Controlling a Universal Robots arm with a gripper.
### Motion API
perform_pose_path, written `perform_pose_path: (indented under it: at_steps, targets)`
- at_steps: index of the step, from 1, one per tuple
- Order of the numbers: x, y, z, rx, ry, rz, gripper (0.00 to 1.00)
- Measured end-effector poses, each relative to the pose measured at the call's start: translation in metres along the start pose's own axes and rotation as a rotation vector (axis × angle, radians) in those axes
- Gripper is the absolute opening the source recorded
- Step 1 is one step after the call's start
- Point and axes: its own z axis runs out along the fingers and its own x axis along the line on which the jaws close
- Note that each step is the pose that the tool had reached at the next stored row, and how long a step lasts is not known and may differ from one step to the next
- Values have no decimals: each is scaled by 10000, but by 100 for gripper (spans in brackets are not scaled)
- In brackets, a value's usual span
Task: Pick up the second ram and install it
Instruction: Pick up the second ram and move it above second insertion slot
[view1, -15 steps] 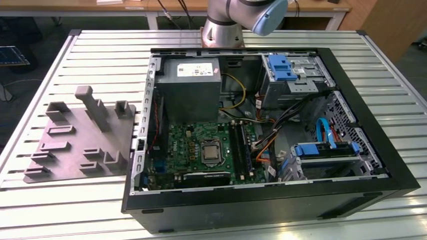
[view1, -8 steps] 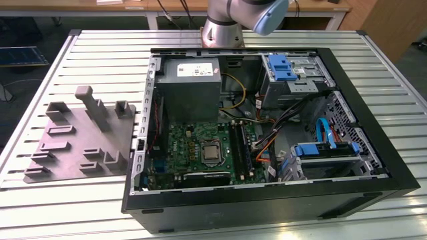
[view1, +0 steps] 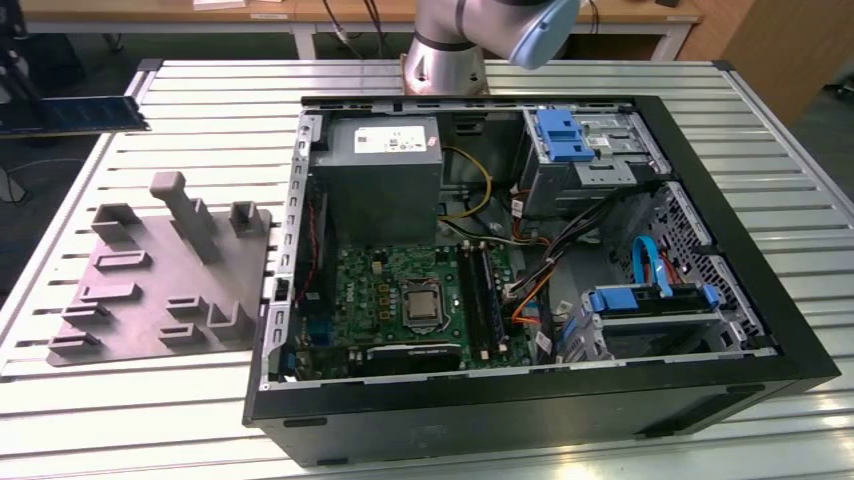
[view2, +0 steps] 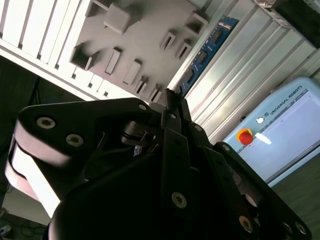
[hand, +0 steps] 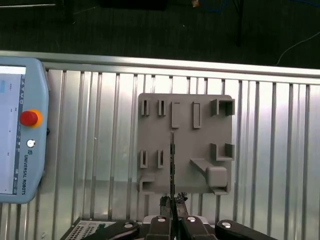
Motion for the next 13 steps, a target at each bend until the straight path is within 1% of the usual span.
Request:
perform_pose_path:
  at_steps: [13]
  targets:
    - [22, -589, 13, -8, 0, 0, 14]
